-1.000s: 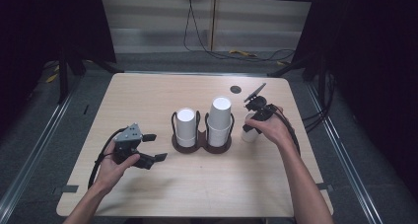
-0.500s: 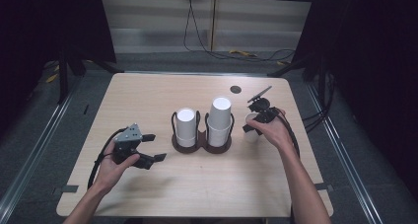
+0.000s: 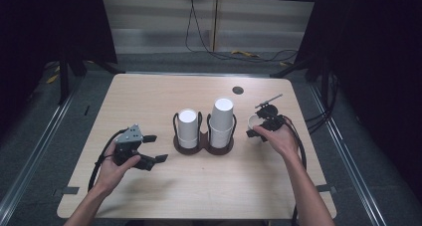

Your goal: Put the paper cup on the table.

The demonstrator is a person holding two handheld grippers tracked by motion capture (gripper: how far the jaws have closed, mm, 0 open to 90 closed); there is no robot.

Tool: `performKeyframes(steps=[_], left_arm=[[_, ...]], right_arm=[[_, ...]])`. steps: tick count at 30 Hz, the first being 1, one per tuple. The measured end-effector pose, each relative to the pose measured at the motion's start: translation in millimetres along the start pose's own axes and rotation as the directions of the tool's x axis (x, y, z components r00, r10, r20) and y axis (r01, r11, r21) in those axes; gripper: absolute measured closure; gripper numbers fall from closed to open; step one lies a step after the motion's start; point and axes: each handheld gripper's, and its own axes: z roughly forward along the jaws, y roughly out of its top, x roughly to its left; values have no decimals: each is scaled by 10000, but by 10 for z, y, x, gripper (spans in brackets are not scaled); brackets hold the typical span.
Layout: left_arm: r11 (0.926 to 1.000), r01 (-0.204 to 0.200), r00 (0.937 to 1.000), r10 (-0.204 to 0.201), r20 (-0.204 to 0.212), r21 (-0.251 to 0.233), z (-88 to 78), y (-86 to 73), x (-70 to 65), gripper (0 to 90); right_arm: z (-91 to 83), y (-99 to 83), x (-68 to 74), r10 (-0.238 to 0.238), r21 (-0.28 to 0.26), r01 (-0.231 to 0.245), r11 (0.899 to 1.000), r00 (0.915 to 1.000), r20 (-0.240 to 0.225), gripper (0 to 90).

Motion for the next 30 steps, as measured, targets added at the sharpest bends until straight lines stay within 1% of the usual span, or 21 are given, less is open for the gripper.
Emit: performKeyframes(steps=[1, 2, 3, 5, 6, 7, 9, 10, 11, 13, 15, 16, 17, 20, 21, 22, 24, 26, 28, 29, 30], left_arm=[[9999, -118, 9999, 118, -63, 1, -7, 4, 4, 160], [10000, -51, 10000, 51, -42, -27, -8, 4, 1, 160], [10000, -12, 10000, 12, -31, -46, -9, 2, 4, 160], [10000, -20, 10000, 20, -85, -1, -9, 0, 7, 159], [10000, -87, 9999, 88, -99, 27, -8, 2, 10, 160], [10000, -53, 10000, 53, -63, 42, -6, 1, 7, 159], [10000, -49, 10000, 49, -66, 28, -1, 1, 2, 159], [9999, -79, 10000, 79, -49, 84, -1, 1, 5, 160], [10000, -31, 10000, 31, -28, 91, 4, -1, 5, 160], [10000, 37, 10000, -37, -48, 83, 11, -2, -1, 159], [10000, 24, 10000, -24, -53, 83, 11, -1, 0, 159], [10000, 11, 10000, -10, -77, 97, 12, -1, 1, 159], [9999, -45, 10000, 46, -45, 123, 14, -1, 4, 159], [9998, 134, 9999, -135, 82, 132, 19, -5, 7, 160], [9998, 82, 10000, -83, 45, 174, 18, -5, 10, 160], [9998, 133, 9999, -133, 19, 144, 17, -5, 6, 159], [9999, 12, 10000, -11, -89, 141, 6, -1, 9, 159], [9999, 111, 9999, -110, -25, 128, 1, -3, 4, 159], [9999, 113, 9999, -112, -116, 126, -10, -8, 5, 159], [9999, 50, 9998, -47, -193, 144, -22, -9, 12, 160], [9999, 119, 9998, -116, -171, 126, -31, -15, 11, 160]], right_arm=[[-5, -13, 3, 29, -110, -28, 9999, 10000, 31, 156], [-9, -31, 6, -5, -175, 8, 9998, 9999, 140, 157], [-5, -51, 10, 65, -239, -60, 9997, 9998, 204, 157], [11, -95, 2, 132, -282, -131, 9995, 9999, 9, 162], [13, -119, -2, 180, -306, -179, 9994, 9998, 35, 162], [16, -142, -4, 269, -423, -267, 9987, 9996, 54, 162], [14, -184, -5, 370, -697, -372, 9969, 9993, -48, 161], [9, -201, 0, 431, -731, -441, 9964, 9990, -148, 160], [5, -212, 6, 419, -725, -429, 9964, 9990, -156, 161], [-10, -244, 23, 332, -938, -339, 9950, 9994, -96, 160], [-28, -276, 29, 412, -1054, -417, 9936, 9991, -63, 160], [-36, -295, 25, 401, -1217, -412, 9917, 9991, -112, 160], [-49, -314, 25, 497, -1291, -509, 9903, 9987, -128, 159], [-91, -376, 21, 573, -1675, -598, 9841, 9982, -196, 156], [-104, -394, 27, 602, -1740, -627, 9827, 9980, -196, 156], [-111, -416, 26, 613, -1853, -634, 9806, 9980, -171, 155], [-123, -457, 32, 675, -2052, -709, 9762, 9974, -231, 155], [-143, -506, 42, 768, -2319, -814, 9693, 9966, -289, 155], [-167, -554, 60, 794, -2521, -847, 9640, 9964, -310, 155], [-180, -574, 68, 789, -2549, -860, 9631, 9962, -380, 155], [-193, -593, 78, 807, -2635, -898, 9605, 9957, -452, 155]])
